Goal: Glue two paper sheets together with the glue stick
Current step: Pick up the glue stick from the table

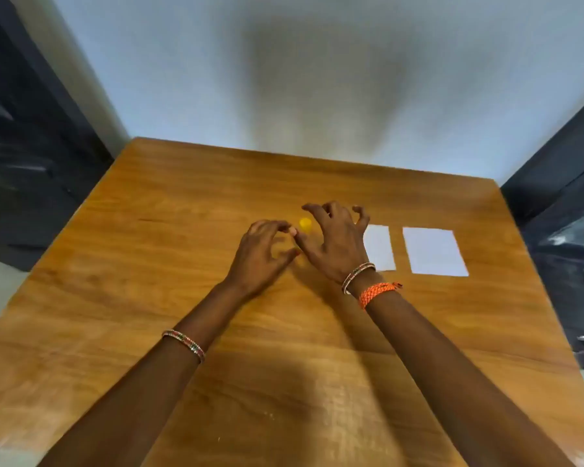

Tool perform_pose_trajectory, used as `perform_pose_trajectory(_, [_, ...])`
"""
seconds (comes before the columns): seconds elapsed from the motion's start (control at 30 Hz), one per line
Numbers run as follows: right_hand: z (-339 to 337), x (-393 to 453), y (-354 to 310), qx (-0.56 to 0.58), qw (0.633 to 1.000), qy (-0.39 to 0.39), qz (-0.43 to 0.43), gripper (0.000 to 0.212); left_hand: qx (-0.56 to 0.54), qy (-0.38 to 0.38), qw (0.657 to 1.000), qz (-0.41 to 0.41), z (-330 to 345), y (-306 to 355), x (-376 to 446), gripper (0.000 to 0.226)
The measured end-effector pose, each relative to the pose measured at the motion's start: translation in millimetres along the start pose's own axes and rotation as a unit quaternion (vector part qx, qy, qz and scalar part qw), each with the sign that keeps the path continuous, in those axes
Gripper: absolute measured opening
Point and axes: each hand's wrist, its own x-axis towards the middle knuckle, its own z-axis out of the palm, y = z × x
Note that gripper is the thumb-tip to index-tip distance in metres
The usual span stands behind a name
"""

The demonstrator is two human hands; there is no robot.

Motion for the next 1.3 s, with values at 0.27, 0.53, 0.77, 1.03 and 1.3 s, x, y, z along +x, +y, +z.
perform_pose_trajectory(0.27, [46, -18, 2, 0.157, 0.978, 0.13, 0.043, 0.017, -0.07, 0.099, 0.992, 0.044, 40, -7, 2, 0.023])
perform_pose_trajectory(0.53, [39, -80, -25, 0.295, 0.925, 0.181, 0.157, 0.015, -0.004, 0.132, 0.989, 0.066, 15, 13, -61, 0.017])
perform_pose_trajectory(0.77, [56, -114, -40, 0.35, 0.917, 0.083, 0.172, 0.015, 0.093, 0.115, 0.985, 0.09, 2, -8, -107, 0.024])
perform_pose_trajectory(1.03, [58, -116, -41, 0.375, 0.912, 0.06, 0.152, 0.019, 0.119, 0.1, 0.984, 0.091, 3, -9, -109, 0.031])
perform_pose_trajectory(1.3, [59, -116, -37, 0.351, 0.927, 0.054, 0.118, 0.028, 0.077, 0.071, 0.994, 0.033, 3, -9, -108, 0.036])
